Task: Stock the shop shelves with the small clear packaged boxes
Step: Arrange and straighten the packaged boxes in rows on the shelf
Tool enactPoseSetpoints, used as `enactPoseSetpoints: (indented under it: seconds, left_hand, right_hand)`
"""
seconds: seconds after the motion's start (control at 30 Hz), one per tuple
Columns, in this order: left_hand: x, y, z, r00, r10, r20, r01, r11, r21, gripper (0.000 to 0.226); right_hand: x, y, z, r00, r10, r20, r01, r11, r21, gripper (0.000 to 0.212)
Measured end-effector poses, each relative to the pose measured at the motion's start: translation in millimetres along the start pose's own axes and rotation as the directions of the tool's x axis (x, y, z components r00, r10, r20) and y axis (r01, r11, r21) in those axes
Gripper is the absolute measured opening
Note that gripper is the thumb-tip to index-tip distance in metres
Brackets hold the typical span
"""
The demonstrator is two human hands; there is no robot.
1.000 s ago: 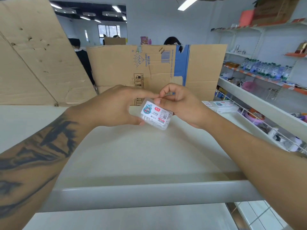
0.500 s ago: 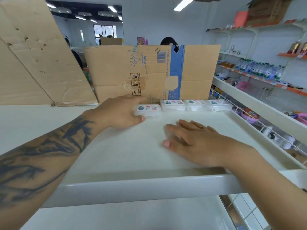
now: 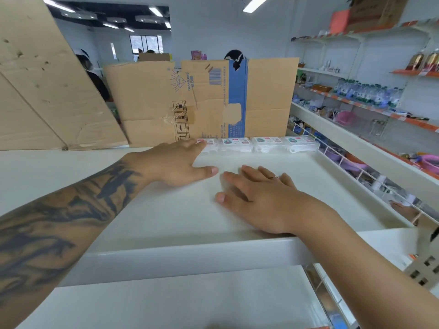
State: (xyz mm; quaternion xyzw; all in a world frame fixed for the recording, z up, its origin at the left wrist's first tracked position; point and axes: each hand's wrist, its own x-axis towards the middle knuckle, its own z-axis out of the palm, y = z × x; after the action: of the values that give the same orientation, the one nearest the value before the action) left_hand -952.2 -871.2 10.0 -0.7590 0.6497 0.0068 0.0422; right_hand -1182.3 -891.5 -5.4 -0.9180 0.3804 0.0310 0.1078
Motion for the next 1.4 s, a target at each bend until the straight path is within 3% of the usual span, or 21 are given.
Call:
enactPoseSetpoints:
  seconds: [0.2,0.37,0.5,0.57,0.63,0.73,0.87,1.07,1.23,1.4]
  left_hand:
    - [-1,-6,4,0.998,-0.002,-0.062,-0.004,0.995,-0.099,0.116]
    - [-22,5,-9,0.984,-0.014,-0.177,0.01,1.0,-0.023,0.101]
    - [-53,31,0,0.991,-0.096,-0.096,0.092,0.995,-0.046,0.081]
    - [-73,42,4,0.985,-0.122,-0.119,0.118,0.992,-0.037,0.071]
    - [-97,48,6,0.973,-0.14,-0.184,0.138,0.99,-0.024,0.073]
    - [-141,57,11,0.943,-0.179,-0.282,0.165,0.984,-0.071,0.081]
    - [-203,67,33,0.92,-0.16,-0.359,0.145,0.987,-0.071,0.077]
    - [-304,30,58,0.864,-0.136,-0.486,0.117,0.991,-0.069,0.066]
    - [-392,-39,86,0.849,-0.17,-0.501,0.164,0.985,-0.055,0.06]
    - [-473,-110,105,0.8,-0.264,-0.539,0.262,0.962,-0.082,0.056]
  right_hand:
    - [2,1,0,1.0,-0.016,-0.013,0.017,0.999,0.027,0.059]
    - [4,5,1,0.997,-0.038,-0.064,0.042,0.997,0.06,0.049]
    - [4,6,1,0.997,-0.032,-0.067,0.037,0.997,0.073,0.058]
    - [-3,7,-1,0.994,-0.026,-0.102,0.033,0.997,0.07,0.067]
    - [-19,9,-1,0.974,-0.024,-0.224,0.042,0.996,0.076,0.071]
    - [-53,2,13,0.889,-0.042,-0.455,0.087,0.993,0.08,0.069]
    - [-96,-23,44,0.773,-0.088,-0.628,0.152,0.987,0.049,0.063]
    - [-150,-98,83,0.678,-0.104,-0.728,0.195,0.98,0.042,0.051]
    - [-176,-202,121,0.624,-0.135,-0.77,0.288,0.955,0.066,0.043]
    - [-174,-307,154,0.613,-0.197,-0.765,0.376,0.925,0.063,0.048]
